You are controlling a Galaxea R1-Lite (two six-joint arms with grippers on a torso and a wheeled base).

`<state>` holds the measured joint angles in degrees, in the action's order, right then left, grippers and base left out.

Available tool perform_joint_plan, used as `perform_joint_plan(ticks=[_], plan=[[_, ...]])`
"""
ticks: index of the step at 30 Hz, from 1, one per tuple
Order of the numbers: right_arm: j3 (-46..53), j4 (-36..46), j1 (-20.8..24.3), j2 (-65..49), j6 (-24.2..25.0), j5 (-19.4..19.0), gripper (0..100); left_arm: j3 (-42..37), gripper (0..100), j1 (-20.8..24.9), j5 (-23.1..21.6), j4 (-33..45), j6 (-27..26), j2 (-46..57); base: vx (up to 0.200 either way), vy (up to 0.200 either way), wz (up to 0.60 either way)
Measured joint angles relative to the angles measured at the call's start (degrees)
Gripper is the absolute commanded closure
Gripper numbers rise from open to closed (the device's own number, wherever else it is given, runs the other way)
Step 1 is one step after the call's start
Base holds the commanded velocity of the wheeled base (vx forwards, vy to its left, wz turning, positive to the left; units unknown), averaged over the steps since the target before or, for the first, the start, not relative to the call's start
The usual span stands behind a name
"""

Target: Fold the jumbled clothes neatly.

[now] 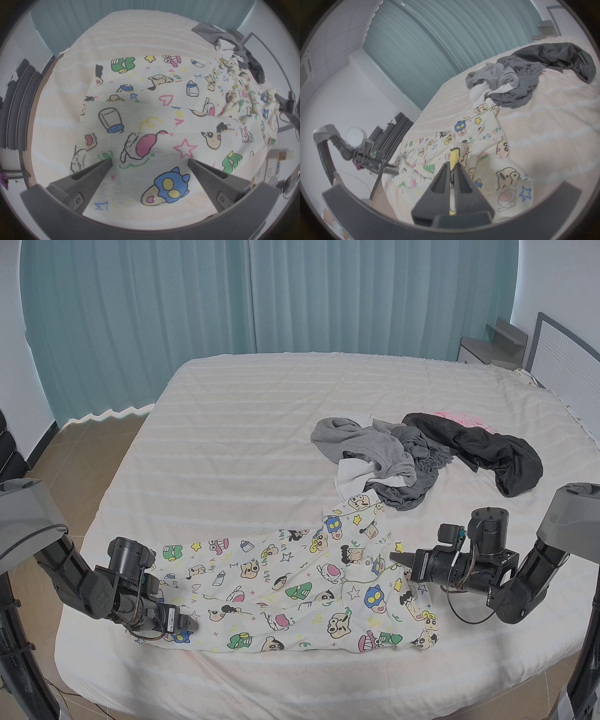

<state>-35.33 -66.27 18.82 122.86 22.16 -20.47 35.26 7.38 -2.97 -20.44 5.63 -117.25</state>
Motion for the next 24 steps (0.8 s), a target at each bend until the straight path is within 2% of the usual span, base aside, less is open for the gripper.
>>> perform_joint_plan(ticks=[7, 18, 24], plan=[[3.9, -1.7, 1.3, -1.1, -6.6, -2.7, 100, 2.0, 0, 0.0, 1.8, -0.3, 1.3, -4.3, 0.0, 0.0, 0.0], [11.0, -3.2, 1.6, -2.5, -18.4, -9.6, 100, 2.6, 0, 0.0, 2.6, -0.5, 3.0, -7.7, 0.0, 0.0, 0.0], [13.6, -3.3, 2.6, -3.1, -22.6, -11.1, 100, 2.7, 0, 0.0, 2.6, -0.4, 3.2, -8.1, 0.0, 0.0, 0.0]])
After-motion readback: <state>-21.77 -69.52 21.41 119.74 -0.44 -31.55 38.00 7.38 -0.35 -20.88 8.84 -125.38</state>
